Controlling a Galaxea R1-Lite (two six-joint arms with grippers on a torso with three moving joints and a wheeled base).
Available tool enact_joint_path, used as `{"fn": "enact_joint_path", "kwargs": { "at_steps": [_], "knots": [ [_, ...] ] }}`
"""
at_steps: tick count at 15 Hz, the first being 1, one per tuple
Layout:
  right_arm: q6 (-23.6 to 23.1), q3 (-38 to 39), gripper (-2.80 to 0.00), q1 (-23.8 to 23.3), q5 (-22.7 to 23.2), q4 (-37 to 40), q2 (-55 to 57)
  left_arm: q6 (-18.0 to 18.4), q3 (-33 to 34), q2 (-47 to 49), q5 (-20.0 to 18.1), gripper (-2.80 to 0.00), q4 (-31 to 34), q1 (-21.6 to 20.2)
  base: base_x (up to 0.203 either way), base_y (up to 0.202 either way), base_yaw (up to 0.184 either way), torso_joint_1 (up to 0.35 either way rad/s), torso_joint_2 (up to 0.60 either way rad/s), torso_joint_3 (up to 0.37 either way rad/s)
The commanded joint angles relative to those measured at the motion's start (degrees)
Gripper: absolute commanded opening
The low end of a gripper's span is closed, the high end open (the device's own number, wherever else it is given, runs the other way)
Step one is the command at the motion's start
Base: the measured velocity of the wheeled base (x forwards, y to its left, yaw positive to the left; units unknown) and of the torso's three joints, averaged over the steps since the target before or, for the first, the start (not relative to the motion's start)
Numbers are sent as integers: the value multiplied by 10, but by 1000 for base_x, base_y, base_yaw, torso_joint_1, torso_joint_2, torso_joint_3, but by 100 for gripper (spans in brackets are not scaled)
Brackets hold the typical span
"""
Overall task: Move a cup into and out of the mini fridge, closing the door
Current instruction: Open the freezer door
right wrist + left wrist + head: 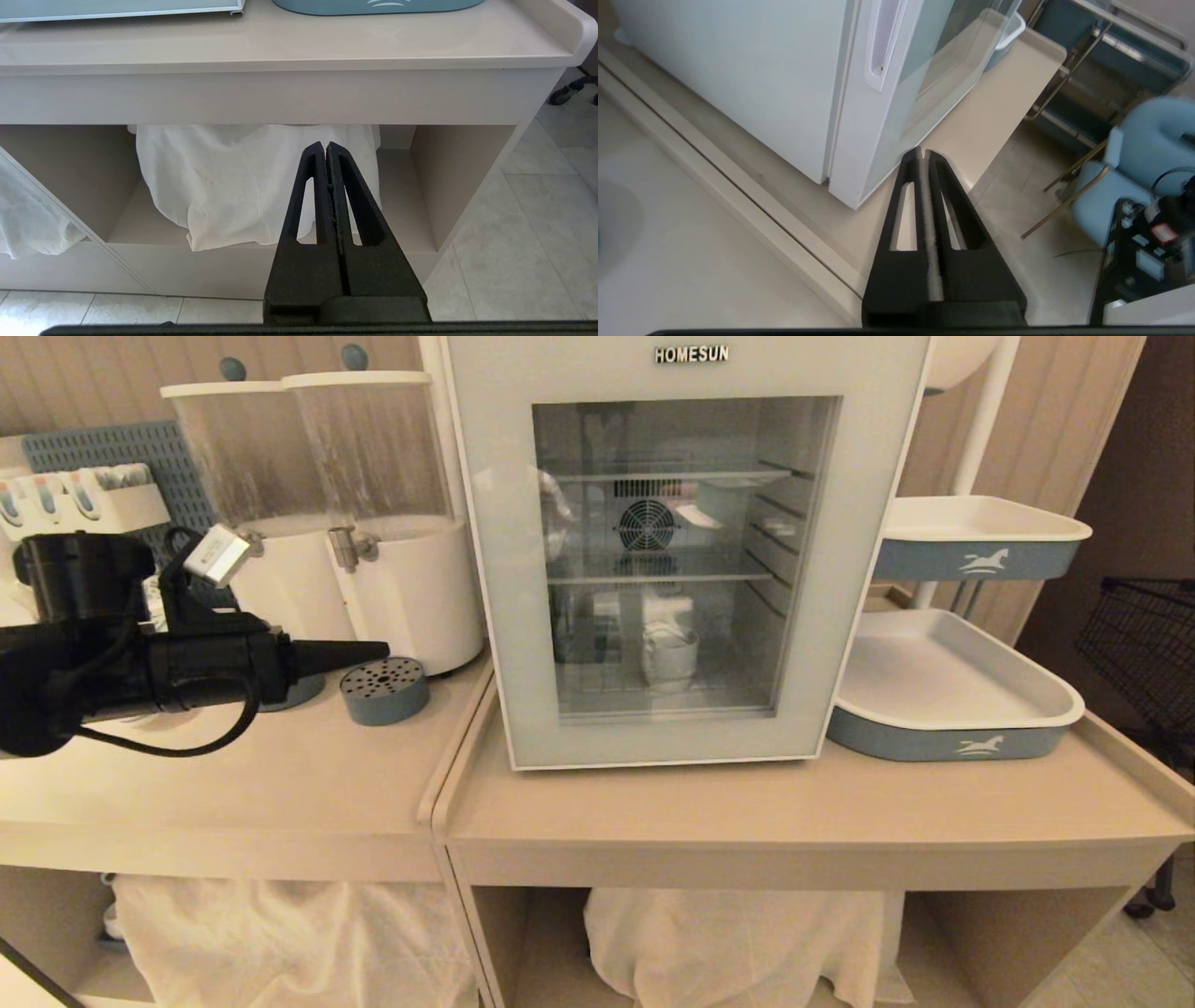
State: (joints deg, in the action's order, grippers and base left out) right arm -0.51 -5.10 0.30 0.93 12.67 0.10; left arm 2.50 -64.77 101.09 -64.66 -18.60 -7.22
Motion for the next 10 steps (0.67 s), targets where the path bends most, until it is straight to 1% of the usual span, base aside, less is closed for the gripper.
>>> {"fn": "enact_joint_path", "kwargs": {
  "at_steps": [1, 2, 3, 4, 5, 6, 7, 10],
  "knots": [
    [0, 0, -280, 0, 0, 1, 1, 21, -2, 17, -6, 0, -2, 2, 0, 0, 0, 0, 0, 0],
    [0, 0, -280, 0, 0, 1, 1, 42, -4, 22, -9, 0, -2, 4, 0, 0, 0, 0, 0, 0],
    [0, 0, -280, 0, 0, 1, 1, 58, -9, 29, -23, 0, -1, 9, 0, 0, 0, 0, 0, 0],
    [0, 0, -280, 0, 0, 1, 1, 61, -14, 32, -47, 0, -1, 15, 0, 0, 0, 0, 0, 0],
    [0, 0, -280, 0, 0, 1, 1, 61, -22, 35, -81, 0, -1, 17, 0, 0, 0, 0, 0, 0],
    [0, 0, -280, 0, 0, 1, 1, 61, -37, 36, -105, 0, 0, 22, 0, 0, 0, 0, 0, 0],
    [0, 0, -280, 0, 0, 1, 1, 60, -48, 35, -120, 0, 1, 27, 0, 0, 0, 0, 0, 0],
    [0, 0, -280, 0, 0, 1, 1, 61, -64, 32, -129, 0, -1, 48, 0, 0, 0, 0, 0, 0]
  ]
}}
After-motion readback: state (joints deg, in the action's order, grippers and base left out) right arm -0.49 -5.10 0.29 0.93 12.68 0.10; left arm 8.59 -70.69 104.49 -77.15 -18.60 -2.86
